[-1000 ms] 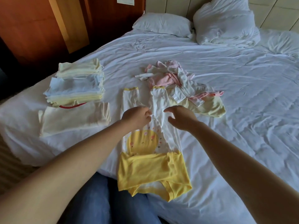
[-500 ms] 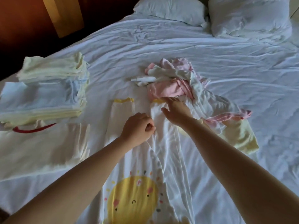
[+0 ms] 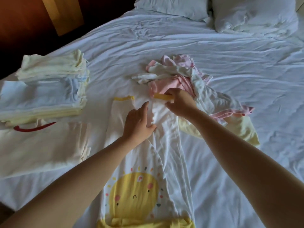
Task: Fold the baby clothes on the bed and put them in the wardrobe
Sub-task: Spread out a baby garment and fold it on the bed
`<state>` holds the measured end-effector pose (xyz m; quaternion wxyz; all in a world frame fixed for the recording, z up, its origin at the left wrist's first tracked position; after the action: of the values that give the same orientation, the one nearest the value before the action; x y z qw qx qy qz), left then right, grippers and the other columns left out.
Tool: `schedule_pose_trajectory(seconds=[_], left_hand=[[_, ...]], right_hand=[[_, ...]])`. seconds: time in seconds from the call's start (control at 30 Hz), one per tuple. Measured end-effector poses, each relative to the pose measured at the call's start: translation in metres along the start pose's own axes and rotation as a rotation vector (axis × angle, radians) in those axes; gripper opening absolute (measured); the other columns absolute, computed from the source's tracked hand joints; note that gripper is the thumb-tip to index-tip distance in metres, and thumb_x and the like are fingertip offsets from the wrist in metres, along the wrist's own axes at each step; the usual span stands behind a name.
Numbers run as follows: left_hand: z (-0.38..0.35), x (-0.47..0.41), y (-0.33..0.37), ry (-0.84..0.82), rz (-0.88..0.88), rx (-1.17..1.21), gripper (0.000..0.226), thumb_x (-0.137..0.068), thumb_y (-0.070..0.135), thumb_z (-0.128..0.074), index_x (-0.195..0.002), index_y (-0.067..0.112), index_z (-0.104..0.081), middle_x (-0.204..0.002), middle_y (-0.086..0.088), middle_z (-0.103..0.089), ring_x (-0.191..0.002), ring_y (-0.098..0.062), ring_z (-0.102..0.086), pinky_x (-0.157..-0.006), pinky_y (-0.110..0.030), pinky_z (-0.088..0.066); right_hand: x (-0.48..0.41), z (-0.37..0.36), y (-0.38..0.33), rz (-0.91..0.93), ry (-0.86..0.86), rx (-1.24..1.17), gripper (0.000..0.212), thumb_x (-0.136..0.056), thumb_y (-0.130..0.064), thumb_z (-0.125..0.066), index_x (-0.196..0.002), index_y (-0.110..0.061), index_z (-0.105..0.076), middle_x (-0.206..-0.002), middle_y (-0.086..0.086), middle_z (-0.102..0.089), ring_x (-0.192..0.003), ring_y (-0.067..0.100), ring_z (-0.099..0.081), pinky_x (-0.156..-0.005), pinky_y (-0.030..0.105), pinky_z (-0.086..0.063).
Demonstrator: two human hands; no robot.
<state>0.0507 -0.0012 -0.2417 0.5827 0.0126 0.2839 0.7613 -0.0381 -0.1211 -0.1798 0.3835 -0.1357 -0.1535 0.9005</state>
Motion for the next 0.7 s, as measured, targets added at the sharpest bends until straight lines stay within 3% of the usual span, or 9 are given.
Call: schedule_pose_trajectory(seconds=[0.07, 0.1, 0.23, 0.43, 0.53, 0.6, 0.7], left_hand=[[0.009, -0.001, 0.005, -0.078, 0.095, 0.008, 0.067, -0.086, 0.032, -0.068, -0.143, 0.010, -0.039, -0.114, -0.003, -0.068, -0.102, -0.028, -0.062, -0.106, -0.042, -0.038], [0.016, 0.001, 0.007, -0.099, 0.154, 0.061, 0.058, -0.090, 0.031, -0.063, -0.142, 0.014, -0.043, -0.113, 0.001, -0.069, -0.107, -0.025, -0.060, -0.107, -0.038, -0.035], [0.045, 0.017, 0.015, -0.085, 0.243, 0.239, 0.024, -0.089, 0.028, -0.063, -0.110, 0.017, -0.065, -0.107, 0.005, -0.069, -0.102, -0.014, -0.063, -0.079, -0.026, -0.044], [0.074, 0.060, 0.041, -0.141, 0.070, 0.109, 0.010, -0.085, 0.029, -0.070, -0.092, 0.025, -0.063, -0.107, 0.008, -0.062, -0.097, -0.012, -0.062, -0.073, -0.023, -0.037], [0.069, 0.087, 0.055, -0.211, -0.015, 0.010, 0.005, -0.089, 0.028, -0.065, -0.093, 0.028, -0.065, -0.117, 0.013, -0.062, -0.102, -0.011, -0.063, -0.079, -0.026, -0.044], [0.055, 0.103, 0.059, -0.301, -0.058, -0.079, 0.013, -0.090, 0.022, -0.061, -0.099, 0.030, -0.066, -0.126, 0.015, -0.060, -0.110, -0.013, -0.062, -0.086, -0.026, -0.047], [0.034, 0.121, 0.057, -0.423, -0.051, -0.076, 0.026, -0.084, 0.013, -0.060, -0.100, 0.033, -0.067, -0.112, 0.018, -0.062, -0.099, -0.011, -0.065, -0.076, -0.026, -0.053]], right_hand=[[0.015, 0.022, -0.010, 0.029, 0.011, -0.029, 0.027, -0.081, -0.011, -0.063, -0.108, -0.017, -0.068, -0.105, 0.002, -0.067, -0.096, 0.021, -0.060, -0.070, 0.024, -0.036], [0.023, 0.033, -0.015, 0.041, 0.023, -0.045, 0.026, -0.081, -0.010, -0.064, -0.105, -0.017, -0.069, -0.103, 0.001, -0.067, -0.095, 0.020, -0.060, -0.070, 0.023, -0.036], [0.064, 0.065, -0.037, 0.110, 0.046, -0.096, 0.026, -0.077, -0.006, -0.066, -0.100, -0.015, -0.071, -0.102, 0.002, -0.067, -0.093, 0.020, -0.061, -0.072, 0.024, -0.040], [0.139, 0.077, -0.065, 0.245, 0.012, -0.062, 0.023, -0.077, -0.008, -0.068, -0.095, -0.021, -0.074, -0.099, 0.001, -0.065, -0.090, 0.020, -0.063, -0.078, 0.027, -0.048], [0.175, 0.064, -0.067, 0.238, -0.039, 0.012, 0.022, -0.081, -0.011, -0.065, -0.095, -0.024, -0.074, -0.102, -0.003, -0.063, -0.092, 0.015, -0.062, -0.069, 0.020, -0.041], [0.197, 0.044, -0.061, 0.218, -0.089, 0.028, 0.022, -0.082, -0.012, -0.064, -0.097, -0.026, -0.073, -0.100, -0.007, -0.060, -0.092, 0.014, -0.061, -0.063, 0.019, -0.038], [0.227, 0.003, -0.047, 0.172, -0.251, 0.070, 0.032, -0.081, -0.015, -0.063, -0.107, -0.032, -0.070, -0.108, -0.010, -0.057, -0.098, 0.012, -0.059, -0.069, 0.023, -0.045]])
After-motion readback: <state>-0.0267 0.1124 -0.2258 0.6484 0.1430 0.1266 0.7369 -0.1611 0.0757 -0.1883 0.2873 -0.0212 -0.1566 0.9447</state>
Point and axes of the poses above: each hand's wrist, its own x-axis away from the middle knuckle, its own z-axis out of the back of the hand, y = z × x, the point moved 10 cm from there along -x, towards the middle knuckle
